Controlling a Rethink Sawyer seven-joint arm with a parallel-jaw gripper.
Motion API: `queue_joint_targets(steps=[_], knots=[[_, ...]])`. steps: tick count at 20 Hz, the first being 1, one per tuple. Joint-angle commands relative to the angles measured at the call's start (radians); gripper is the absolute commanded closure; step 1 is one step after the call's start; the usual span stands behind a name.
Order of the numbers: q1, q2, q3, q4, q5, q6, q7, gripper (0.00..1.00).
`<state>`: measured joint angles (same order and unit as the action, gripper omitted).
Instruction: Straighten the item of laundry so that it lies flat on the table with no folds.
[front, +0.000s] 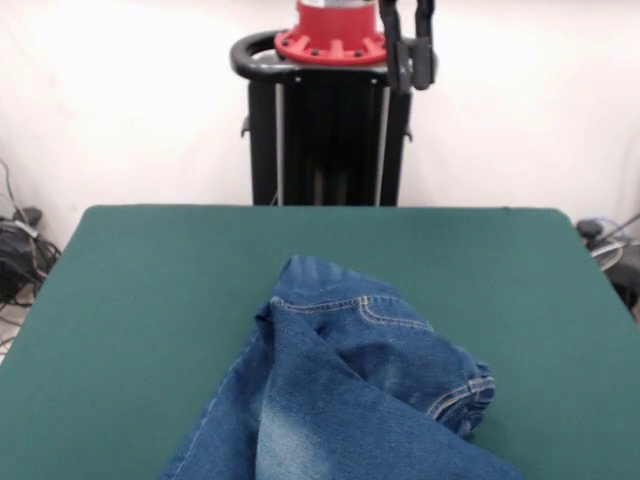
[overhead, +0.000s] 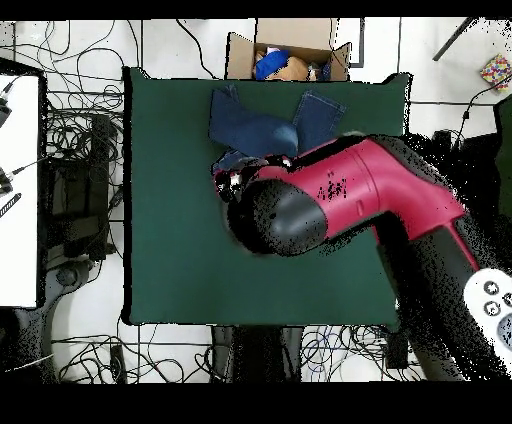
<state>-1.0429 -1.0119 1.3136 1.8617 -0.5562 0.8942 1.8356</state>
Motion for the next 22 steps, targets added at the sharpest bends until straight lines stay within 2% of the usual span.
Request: queue_joint_targets(steps=[1, 4, 6, 10, 12, 17, 22], knots=[[0.041, -0.063, -0.182, 0.200, 0.009, -0.103, 0.284, 1.00], [0.140, 0.009, -0.291, 0.130, -0.061, -0.123, 0.292, 1.00], [0.205, 0.079, -0.360, 0.076, -0.073, -0.125, 0.300, 1.00], [0.335, 0.169, -0.479, -0.052, -0.135, -0.150, 0.313, 1.00], [0.383, 0.217, -0.517, -0.122, -0.136, -0.134, 0.291, 1.00], [0.428, 0.306, -0.563, -0.222, -0.060, -0.099, 0.218, 1.00], [0.464, 0.361, -0.596, -0.300, -0.037, -0.065, 0.173, 1.00]])
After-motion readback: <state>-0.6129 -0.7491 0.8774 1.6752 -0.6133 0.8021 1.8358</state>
